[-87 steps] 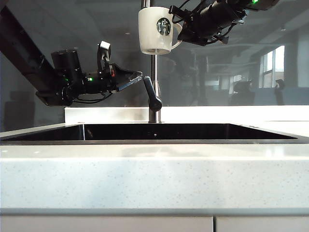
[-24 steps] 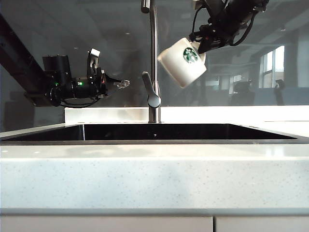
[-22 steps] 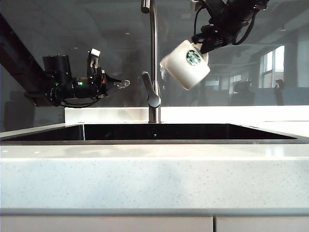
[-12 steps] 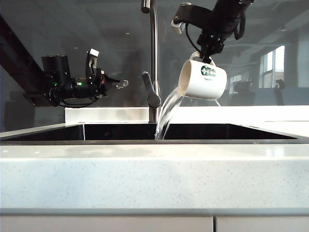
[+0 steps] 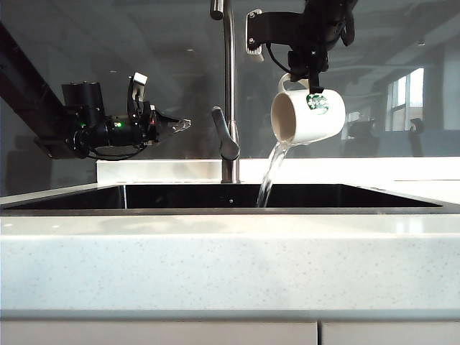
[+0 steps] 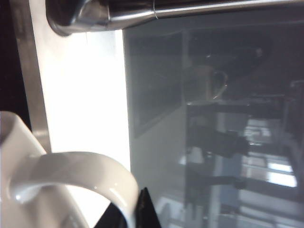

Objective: Pick up the mug next to the sink, go to the faucet to get some water, pour the water into the sink, and finally put the mug back to its place.

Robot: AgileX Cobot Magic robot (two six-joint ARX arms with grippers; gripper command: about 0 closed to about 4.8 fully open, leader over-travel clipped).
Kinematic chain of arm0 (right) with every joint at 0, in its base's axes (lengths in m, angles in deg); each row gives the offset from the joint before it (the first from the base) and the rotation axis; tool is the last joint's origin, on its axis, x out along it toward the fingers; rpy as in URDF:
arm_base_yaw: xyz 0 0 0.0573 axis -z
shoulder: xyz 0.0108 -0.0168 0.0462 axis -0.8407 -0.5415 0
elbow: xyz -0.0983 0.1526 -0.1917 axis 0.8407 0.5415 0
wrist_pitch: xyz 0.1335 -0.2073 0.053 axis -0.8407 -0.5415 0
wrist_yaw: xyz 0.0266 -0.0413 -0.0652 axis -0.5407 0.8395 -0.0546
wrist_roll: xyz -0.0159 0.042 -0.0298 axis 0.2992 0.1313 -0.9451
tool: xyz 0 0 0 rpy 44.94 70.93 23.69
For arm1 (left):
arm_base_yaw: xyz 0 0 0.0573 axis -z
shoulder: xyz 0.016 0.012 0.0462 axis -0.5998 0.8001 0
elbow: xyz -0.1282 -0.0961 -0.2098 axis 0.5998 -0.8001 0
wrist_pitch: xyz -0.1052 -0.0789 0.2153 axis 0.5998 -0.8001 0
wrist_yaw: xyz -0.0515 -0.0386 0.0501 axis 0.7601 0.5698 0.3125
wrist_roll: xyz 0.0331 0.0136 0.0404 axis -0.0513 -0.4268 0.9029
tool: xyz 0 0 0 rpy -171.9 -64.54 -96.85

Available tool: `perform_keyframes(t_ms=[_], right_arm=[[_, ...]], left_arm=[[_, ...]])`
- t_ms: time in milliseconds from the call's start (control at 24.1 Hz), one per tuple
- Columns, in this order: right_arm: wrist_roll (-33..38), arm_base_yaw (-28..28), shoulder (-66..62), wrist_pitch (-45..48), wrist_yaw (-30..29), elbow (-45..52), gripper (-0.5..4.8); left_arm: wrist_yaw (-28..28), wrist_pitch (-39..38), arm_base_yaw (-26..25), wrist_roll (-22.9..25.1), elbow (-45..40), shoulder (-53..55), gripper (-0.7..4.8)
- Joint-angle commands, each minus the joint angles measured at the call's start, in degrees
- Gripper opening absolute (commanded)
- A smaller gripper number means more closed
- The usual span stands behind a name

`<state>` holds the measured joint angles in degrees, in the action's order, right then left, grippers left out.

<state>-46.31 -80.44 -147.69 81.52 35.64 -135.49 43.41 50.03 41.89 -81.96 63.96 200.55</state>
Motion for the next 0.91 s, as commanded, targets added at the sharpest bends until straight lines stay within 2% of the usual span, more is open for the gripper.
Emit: perform_keyframes(t_ms=[41,456,705,788,912], right_arm=[[-3.9,-0.3,1.1,4.0,1.5,-0.8,-0.06],[-8.4,-1.0,1.1,7.0,3.8,-0.8,-0.06],[-7.5,-1.0,1.2,7.2,4.3,-0.8,-0.06],[-2.8,-1.0,1.2,7.1,5.0,-0.8,-0.06],[10.3,-0.9,1.2,6.3,8.2,-0.8,-0.06]], left_arm=[[0.2,0.9,0.0,-0.2,0.2,-0.7,-0.06],[0.2,0.9,0.0,-0.2,0.2,-0.7,-0.05],[0.2,0.9,0.0,-0.2,0.2,-0.7,-0.05],[0.3,0.9,0.0,-0.2,0.2,-0.7,-0.05],[0.3,0.9,0.0,-0.2,0.2,-0.7,-0.05]])
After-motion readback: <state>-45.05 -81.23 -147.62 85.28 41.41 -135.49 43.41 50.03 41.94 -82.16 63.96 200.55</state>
